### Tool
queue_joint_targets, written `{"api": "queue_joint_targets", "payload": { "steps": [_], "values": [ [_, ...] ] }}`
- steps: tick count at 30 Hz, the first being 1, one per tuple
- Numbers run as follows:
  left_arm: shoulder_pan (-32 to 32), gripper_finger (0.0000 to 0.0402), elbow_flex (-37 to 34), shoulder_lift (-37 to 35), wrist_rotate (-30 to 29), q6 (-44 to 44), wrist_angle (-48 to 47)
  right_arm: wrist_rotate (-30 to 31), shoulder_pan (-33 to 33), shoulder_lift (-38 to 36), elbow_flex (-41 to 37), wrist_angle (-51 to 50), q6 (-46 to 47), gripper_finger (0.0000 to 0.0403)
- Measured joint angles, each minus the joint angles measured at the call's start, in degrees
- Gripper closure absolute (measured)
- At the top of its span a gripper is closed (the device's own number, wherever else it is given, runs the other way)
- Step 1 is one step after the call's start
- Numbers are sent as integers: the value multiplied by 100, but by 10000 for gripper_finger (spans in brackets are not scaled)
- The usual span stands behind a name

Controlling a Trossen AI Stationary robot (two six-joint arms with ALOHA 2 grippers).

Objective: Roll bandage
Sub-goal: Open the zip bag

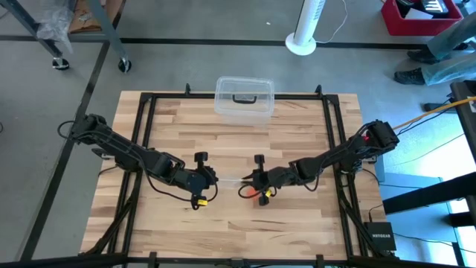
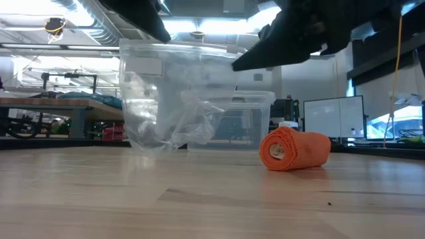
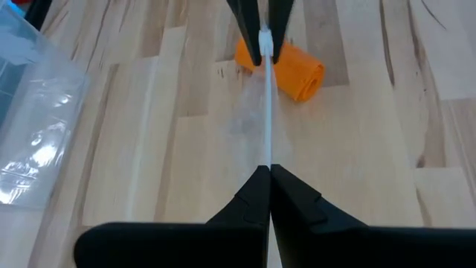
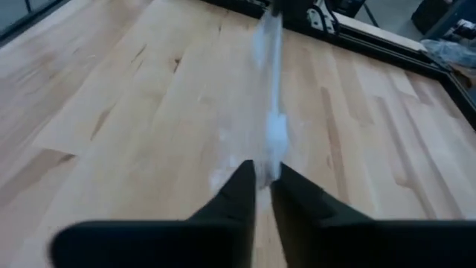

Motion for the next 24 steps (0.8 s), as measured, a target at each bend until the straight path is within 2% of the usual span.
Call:
{"api": "queue_joint_targets", "payload": {
  "steps": [3,7,14,18,24],
  "values": [
    [4,399,0,-1,0,-211,11,17,-2,0,0,22,-129,395],
    [-1,384,4,29,25,-279,448,133,0,-1,0,21,-132,390],
    [29,311,3,75,-32,-149,1209,161,0,-1,0,-98,-123,396],
    [169,280,9,472,-68,63,2156,167,0,-2,0,-100,-123,398],
    [282,269,4,1256,-59,480,3161,211,0,-2,0,-143,-110,400]
  ]
}}
